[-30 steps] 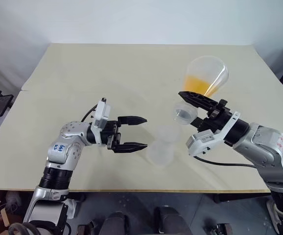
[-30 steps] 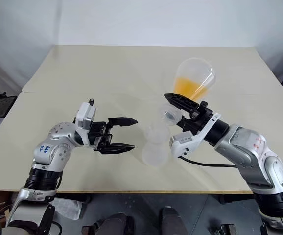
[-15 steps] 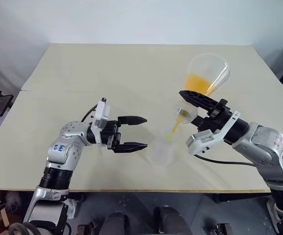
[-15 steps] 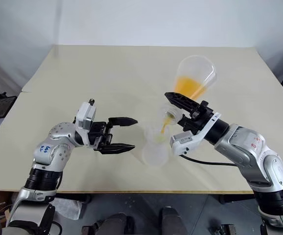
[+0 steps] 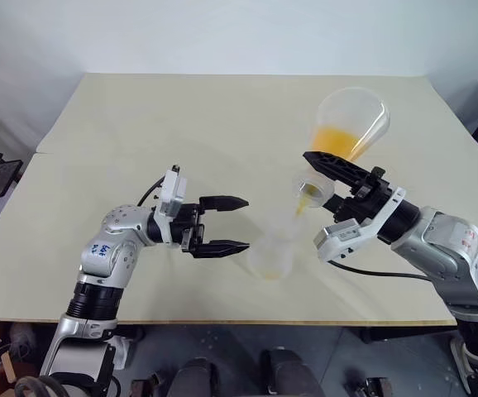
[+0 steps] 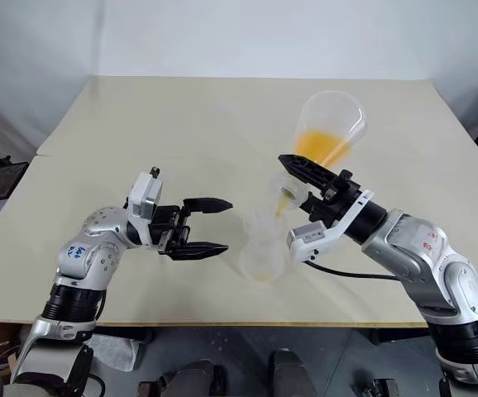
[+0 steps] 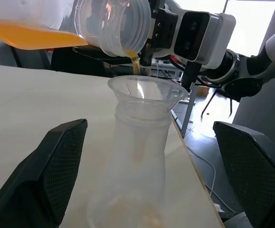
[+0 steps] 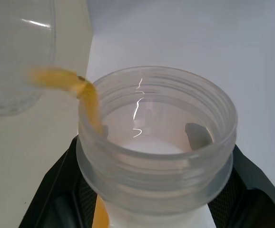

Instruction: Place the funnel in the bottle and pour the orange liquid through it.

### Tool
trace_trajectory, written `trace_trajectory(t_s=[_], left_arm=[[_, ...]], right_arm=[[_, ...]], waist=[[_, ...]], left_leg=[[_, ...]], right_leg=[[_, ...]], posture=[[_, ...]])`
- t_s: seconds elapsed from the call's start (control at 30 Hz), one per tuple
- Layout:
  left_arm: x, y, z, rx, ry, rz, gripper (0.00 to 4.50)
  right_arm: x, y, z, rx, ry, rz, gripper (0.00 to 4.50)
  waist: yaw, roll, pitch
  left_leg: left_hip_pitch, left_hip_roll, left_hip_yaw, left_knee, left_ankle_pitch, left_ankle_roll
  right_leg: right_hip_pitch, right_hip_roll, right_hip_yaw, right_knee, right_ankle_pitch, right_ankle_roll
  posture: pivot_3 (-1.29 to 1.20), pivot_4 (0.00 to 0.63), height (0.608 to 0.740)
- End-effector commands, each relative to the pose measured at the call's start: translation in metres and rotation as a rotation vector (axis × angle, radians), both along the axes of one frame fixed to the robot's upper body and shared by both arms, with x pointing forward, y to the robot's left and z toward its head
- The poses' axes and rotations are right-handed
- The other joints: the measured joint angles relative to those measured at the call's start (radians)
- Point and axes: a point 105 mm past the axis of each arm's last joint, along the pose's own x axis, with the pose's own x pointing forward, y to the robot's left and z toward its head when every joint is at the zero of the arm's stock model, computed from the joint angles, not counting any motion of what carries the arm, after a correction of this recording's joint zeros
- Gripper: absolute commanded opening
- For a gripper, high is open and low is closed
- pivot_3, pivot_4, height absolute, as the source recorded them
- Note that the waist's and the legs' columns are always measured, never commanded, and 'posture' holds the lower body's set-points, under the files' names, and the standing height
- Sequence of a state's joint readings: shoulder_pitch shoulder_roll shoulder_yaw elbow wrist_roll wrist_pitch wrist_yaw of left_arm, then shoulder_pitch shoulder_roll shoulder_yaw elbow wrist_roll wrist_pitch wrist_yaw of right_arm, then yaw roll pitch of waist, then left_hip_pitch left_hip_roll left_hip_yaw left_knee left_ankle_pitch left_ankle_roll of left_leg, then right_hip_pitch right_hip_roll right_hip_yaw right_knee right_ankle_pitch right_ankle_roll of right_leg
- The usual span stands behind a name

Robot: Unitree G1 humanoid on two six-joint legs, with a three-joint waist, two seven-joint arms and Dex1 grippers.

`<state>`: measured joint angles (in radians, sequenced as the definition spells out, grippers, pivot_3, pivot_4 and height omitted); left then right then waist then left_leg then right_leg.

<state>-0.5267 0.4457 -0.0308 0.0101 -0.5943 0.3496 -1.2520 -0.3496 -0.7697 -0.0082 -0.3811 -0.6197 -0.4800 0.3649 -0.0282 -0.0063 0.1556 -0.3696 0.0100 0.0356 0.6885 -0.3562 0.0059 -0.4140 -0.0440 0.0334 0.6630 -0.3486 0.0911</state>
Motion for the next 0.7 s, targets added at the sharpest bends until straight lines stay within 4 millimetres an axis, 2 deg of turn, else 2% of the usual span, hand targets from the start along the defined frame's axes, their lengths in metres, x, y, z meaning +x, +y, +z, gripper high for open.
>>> trace_trajectory(t_s=[0.03,0.7], left_arm=[[-0.0028,-0.0026,0.0075,-0.014,-0.034,-0.011,4.50],[-0.0038,-0.0030,0.0076,-0.018,-0.036,-0.008,4.50]], right_arm=[[-0.0047,-0.0011,0.0124,0.027,-0.064,0.009,2.47],[-0.0020,-0.0064,0.0059,0.027,-0.055,-0.002,2.47]], waist=[[0.000,0.000,0.000],[0.000,0.000,0.000]], left_leg=[[0.000,0.000,0.000,0.000,0.000,0.000],[0.000,0.000,0.000,0.000,0.000,0.000]], right_leg=[[0.000,0.000,0.000,0.000,0.000,0.000],[0.000,0.000,0.000,0.000,0.000,0.000]], posture=[[0.00,0.150,0.740],[0.00,0.150,0.740]])
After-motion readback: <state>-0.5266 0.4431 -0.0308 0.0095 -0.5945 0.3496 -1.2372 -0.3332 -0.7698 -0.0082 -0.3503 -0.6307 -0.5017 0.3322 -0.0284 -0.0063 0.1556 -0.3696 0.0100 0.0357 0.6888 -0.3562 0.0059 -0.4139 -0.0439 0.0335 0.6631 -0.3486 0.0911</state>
